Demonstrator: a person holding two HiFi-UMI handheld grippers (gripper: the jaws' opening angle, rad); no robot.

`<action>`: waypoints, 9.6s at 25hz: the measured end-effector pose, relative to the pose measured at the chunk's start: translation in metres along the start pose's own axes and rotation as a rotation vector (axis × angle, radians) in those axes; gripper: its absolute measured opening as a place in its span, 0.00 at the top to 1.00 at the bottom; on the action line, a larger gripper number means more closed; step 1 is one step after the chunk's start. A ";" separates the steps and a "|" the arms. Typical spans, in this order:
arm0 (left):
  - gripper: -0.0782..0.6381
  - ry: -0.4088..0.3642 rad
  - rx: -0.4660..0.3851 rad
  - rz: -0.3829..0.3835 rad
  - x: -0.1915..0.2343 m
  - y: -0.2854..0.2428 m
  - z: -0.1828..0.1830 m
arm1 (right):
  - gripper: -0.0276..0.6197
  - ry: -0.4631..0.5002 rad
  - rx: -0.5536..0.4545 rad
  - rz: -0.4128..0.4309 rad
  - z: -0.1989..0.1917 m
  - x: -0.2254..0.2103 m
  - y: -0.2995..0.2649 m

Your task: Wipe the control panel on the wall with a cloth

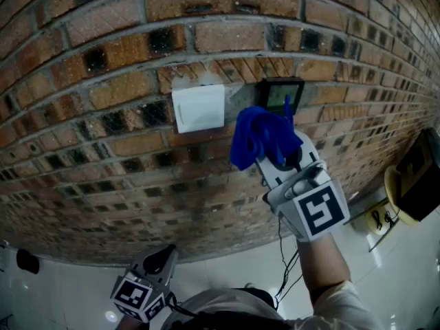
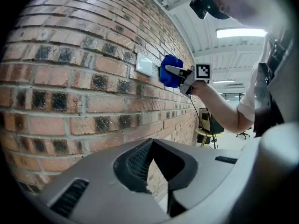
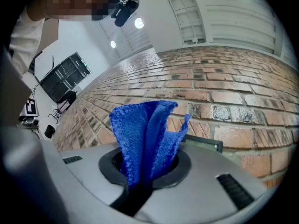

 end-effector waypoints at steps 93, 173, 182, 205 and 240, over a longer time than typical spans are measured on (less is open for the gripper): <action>0.89 0.042 0.014 0.130 -0.050 -0.046 0.005 | 0.82 0.125 0.042 -0.019 -0.014 -0.128 0.024; 0.89 0.042 0.009 0.120 -0.060 -0.057 0.006 | 0.82 0.149 0.043 -0.017 -0.022 -0.144 0.034; 0.89 0.039 0.011 0.101 -0.061 -0.065 0.006 | 0.82 0.144 0.098 -0.113 -0.039 -0.172 0.049; 0.89 0.046 0.018 0.112 -0.051 -0.059 0.003 | 0.82 0.109 0.032 0.018 -0.014 -0.092 0.006; 0.89 0.071 0.110 0.350 -0.140 -0.065 0.011 | 0.82 -0.120 0.187 0.006 -0.141 -0.126 0.201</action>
Point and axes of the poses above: the fingertips, and each gripper's own axes: y backward along the fingers, x to its left, z out of its top, the point moved 10 cm from there along y, backward along the fingers, and after that the axes turned 3 degrees about -x, right-handed, at the moved point
